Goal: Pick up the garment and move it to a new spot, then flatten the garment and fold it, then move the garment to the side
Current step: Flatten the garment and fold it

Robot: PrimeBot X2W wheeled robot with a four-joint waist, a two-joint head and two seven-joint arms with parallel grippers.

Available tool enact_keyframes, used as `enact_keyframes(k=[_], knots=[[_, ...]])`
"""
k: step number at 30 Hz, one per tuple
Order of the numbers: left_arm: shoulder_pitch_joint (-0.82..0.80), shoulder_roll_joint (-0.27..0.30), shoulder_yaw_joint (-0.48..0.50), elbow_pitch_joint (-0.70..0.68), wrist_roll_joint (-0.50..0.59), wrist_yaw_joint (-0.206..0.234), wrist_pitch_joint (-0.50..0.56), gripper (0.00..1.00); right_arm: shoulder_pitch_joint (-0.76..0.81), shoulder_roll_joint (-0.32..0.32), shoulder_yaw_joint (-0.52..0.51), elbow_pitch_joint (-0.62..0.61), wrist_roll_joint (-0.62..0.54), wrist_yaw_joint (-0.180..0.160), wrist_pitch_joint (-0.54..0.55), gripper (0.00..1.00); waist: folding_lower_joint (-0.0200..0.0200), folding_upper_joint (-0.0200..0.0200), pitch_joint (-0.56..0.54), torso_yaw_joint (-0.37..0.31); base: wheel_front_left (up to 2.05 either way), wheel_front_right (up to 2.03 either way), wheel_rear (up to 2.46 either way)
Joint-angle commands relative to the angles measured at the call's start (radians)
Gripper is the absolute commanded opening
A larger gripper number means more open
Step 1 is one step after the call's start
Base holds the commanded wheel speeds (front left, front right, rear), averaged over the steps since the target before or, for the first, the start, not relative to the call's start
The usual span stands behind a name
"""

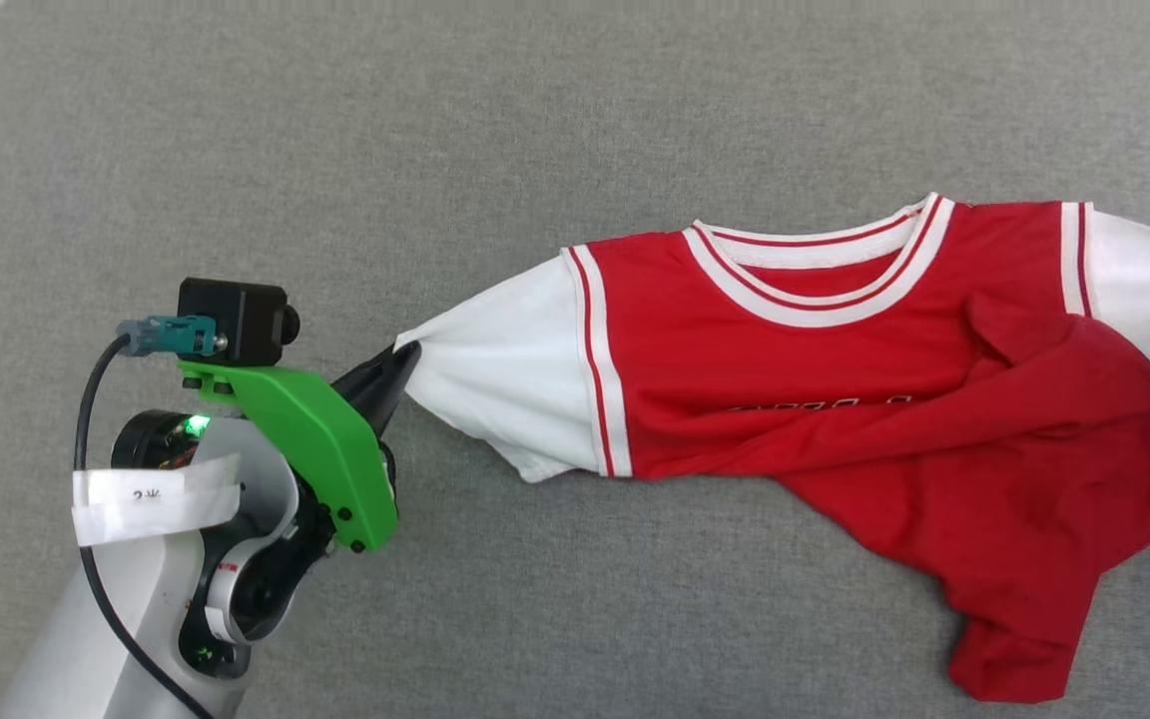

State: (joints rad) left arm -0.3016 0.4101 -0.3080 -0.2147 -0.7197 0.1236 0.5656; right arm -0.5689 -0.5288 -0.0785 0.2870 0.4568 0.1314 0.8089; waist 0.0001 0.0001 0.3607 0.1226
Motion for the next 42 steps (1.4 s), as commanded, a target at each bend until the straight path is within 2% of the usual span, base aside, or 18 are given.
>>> enact_keyframes(k=[1,8,15,25,34,42], knots=[[0.004,0.002,0.013,0.006,0.003,-0.005,-0.017,0.00,0.015,-0.018,0.002,-0.012,0.011,-0.001,-0.028,0.00,-0.0001,-0.0001,-0.077,-0.027,0.00,0.00,0.00],[0.004,0.011,0.050,0.021,0.017,-0.009,-0.088,0.00,0.030,-0.077,0.028,-0.054,0.050,-0.001,-0.098,0.00,-0.0001,-0.0001,-0.190,-0.051,0.00,0.00,0.00],[-0.022,0.040,0.121,-0.014,0.035,0.004,-0.153,0.00,0.013,-0.136,0.057,-0.146,0.084,-0.001,-0.117,0.00,-0.0001,-0.0001,-0.264,-0.072,0.00,0.00,0.00],[-0.061,0.091,0.219,-0.065,0.057,0.003,-0.244,0.00,-0.017,-0.178,0.077,-0.255,0.124,-0.001,-0.156,0.00,-0.0001,-0.0001,-0.345,-0.103,0.00,0.00,0.00],[-0.135,0.121,0.308,-0.118,0.052,-0.003,-0.315,0.00,-0.058,-0.219,0.057,-0.312,0.141,-0.001,-0.225,0.00,-0.0001,-0.0001,-0.365,-0.121,0.00,0.00,0.00],[-0.197,0.172,0.322,-0.129,0.036,-0.022,-0.273,0.00,-0.091,-0.237,0.041,-0.318,0.156,-0.001,-0.300,0.00,-0.0001,-0.0001,-0.320,-0.130,0.00,0.00,0.00]])
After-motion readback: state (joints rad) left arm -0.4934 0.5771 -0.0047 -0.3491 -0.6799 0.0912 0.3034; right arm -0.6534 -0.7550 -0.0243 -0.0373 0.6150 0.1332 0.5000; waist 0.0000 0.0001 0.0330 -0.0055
